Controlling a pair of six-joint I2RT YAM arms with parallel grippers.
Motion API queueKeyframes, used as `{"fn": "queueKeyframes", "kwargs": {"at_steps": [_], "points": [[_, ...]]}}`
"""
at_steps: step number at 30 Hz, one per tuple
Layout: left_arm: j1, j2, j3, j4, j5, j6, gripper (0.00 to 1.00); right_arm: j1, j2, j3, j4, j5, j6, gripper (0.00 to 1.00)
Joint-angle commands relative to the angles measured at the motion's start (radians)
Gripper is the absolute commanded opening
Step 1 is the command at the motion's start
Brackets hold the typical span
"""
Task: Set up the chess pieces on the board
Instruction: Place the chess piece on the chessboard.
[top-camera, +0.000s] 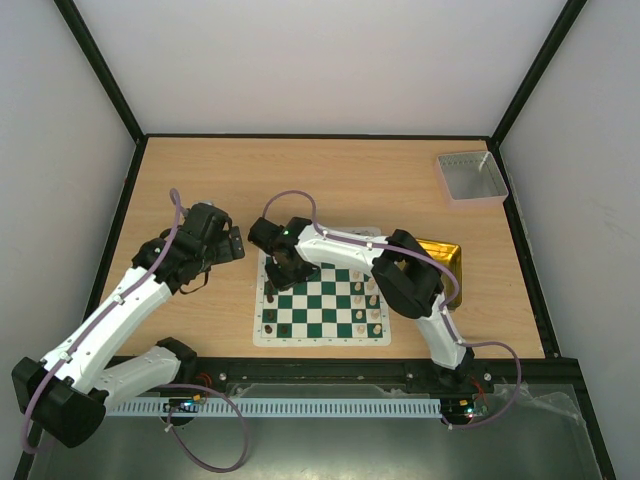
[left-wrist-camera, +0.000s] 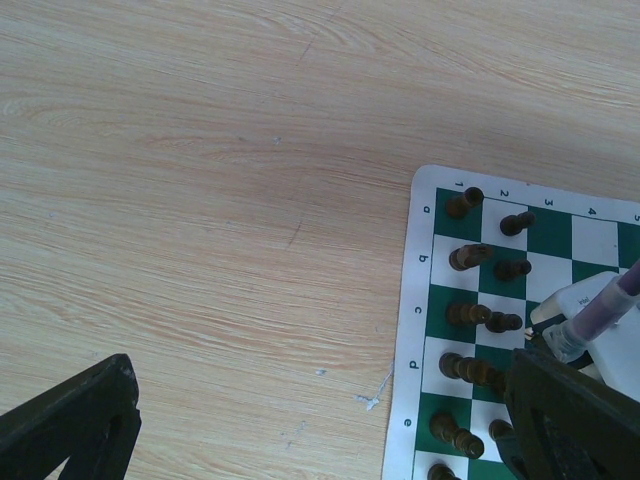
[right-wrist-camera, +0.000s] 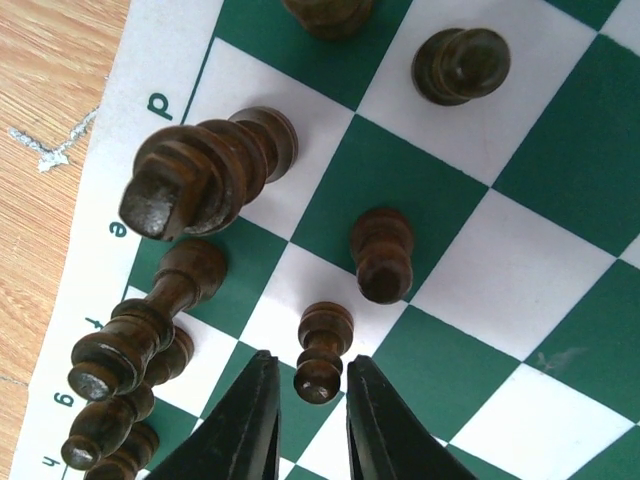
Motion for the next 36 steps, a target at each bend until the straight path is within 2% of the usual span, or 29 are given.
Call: {"fn": "queueKeyframes", "kwargs": {"at_steps": [1,11,17,19,21,25,30,32,36], "points": [[-0.006,-0.003,-0.003,-0.016,-0.009,-0.002,0.99,0.006,0.026,0.028,-0.028,0.011,0.001,0.19],[-0.007,0.002,-0.003,-0.016,-0.008,0.000,0.99,0.002,-0.006,0.030,-0.047,0.040,-0.002,0.23],[-0.008,0.013,-0.003,-0.014,-0.003,0.001,0.99,-0.031,-0.119,-0.009,-0.061,0.059,-0.002,0.26],[-0.009,0.021,-0.003,-0.016,-0.004,0.002,0.99,-0.048,-0.186,-0.028,-0.058,0.054,0.000,0.32],[-0.011,0.031,-0.001,-0.017,-0.006,0.000,0.99,-0.076,-0.254,-0.039,-0.060,0.048,0.005,0.33],[-0.015,0.045,0.000,-0.020,-0.012,-0.003,0.99,-0.192,-0.418,-0.100,-0.068,0.094,0.026,0.33],[-0.018,0.066,0.002,-0.023,-0.017,-0.005,0.99,-0.433,-0.542,-0.346,-0.093,0.286,0.084,0.33],[-0.019,0.073,0.003,-0.025,-0.016,-0.006,0.99,-0.494,-0.573,-0.433,-0.088,0.361,0.106,0.33],[-0.022,0.076,0.002,-0.025,-0.020,-0.007,0.99,-0.590,-0.616,-0.568,-0.019,0.332,0.120,0.33]]}}
